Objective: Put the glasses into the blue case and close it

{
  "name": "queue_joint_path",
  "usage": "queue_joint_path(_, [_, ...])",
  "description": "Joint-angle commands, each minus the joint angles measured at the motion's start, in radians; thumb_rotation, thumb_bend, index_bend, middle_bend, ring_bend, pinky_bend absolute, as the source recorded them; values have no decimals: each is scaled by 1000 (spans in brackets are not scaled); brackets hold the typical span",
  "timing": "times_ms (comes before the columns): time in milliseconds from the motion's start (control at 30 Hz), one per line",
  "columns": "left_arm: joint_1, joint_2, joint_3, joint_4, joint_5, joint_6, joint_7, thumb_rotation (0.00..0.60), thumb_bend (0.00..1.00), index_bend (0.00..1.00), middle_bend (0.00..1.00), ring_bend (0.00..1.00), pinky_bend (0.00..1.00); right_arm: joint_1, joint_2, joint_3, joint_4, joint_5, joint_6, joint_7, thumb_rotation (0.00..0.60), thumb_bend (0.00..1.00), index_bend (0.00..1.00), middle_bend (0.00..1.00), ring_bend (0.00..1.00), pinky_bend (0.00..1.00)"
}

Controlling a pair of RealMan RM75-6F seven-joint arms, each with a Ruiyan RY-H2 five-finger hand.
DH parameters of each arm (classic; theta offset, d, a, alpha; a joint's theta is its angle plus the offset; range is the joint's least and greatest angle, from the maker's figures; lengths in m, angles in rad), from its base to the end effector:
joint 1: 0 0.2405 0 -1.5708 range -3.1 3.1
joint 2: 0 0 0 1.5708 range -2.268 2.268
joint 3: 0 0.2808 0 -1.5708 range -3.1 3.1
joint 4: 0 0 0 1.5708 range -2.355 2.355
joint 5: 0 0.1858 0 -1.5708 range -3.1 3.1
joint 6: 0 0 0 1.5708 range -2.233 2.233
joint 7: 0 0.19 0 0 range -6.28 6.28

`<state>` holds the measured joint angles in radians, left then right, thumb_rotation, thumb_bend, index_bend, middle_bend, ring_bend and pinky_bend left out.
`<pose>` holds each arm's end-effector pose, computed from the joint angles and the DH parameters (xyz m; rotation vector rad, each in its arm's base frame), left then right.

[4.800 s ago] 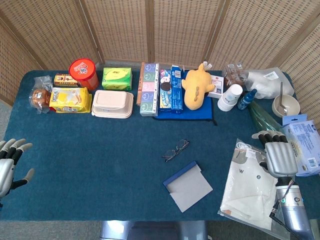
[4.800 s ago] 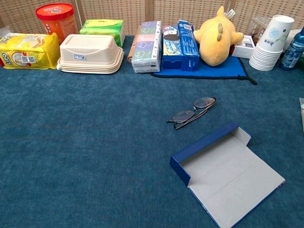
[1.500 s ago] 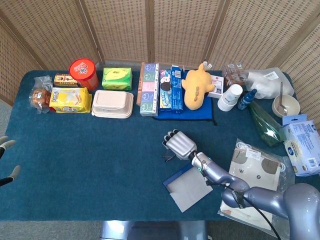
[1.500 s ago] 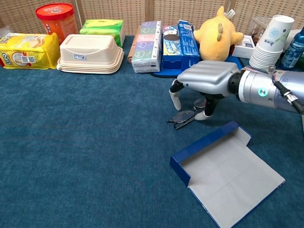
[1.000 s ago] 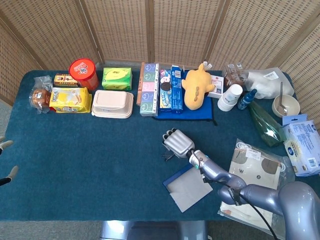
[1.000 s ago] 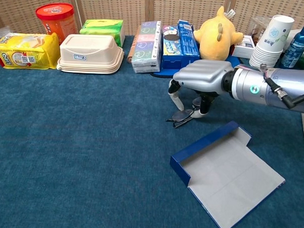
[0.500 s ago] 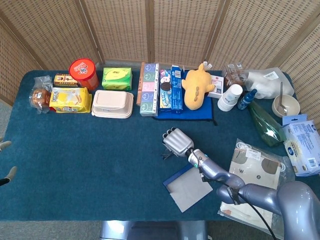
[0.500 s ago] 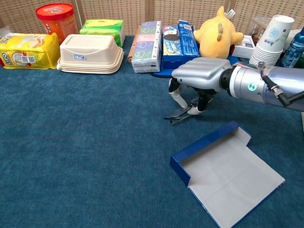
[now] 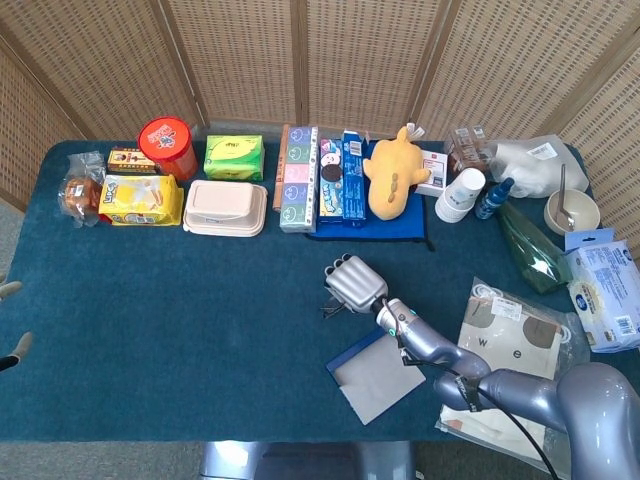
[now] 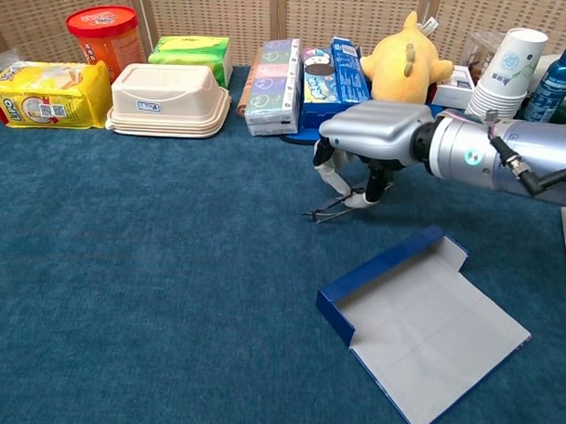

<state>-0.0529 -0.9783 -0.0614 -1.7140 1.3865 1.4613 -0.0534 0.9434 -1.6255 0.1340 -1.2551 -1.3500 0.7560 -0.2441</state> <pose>-0.3363 0.2162 0.2361 -1.2661 -0.9816 -0.8399 -0.0961 -0.4153 -0.0609 2.2367 -0.6147 0.8616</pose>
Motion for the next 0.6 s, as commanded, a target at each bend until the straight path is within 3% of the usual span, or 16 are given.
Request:
queue_joint_path(33, [0, 0, -1, 0, 0, 0, 1, 586, 299, 180, 117, 46, 0, -6, 6, 2, -11, 2, 12, 3, 600, 292, 691, 443, 389, 382])
queue_joint_path(467, [-4, 1, -4, -4, 1, -4, 6, 583, 299, 181, 116, 43, 0, -44, 70, 12, -107, 15, 86, -21, 600, 293, 698, 453, 407, 389])
queue_joint_path(600, [-6, 2, -8, -4, -2, -5, 7, 583, 299, 180, 116, 43, 0, -79, 128, 8, -188, 20, 136, -51, 600, 293, 698, 455, 411, 389])
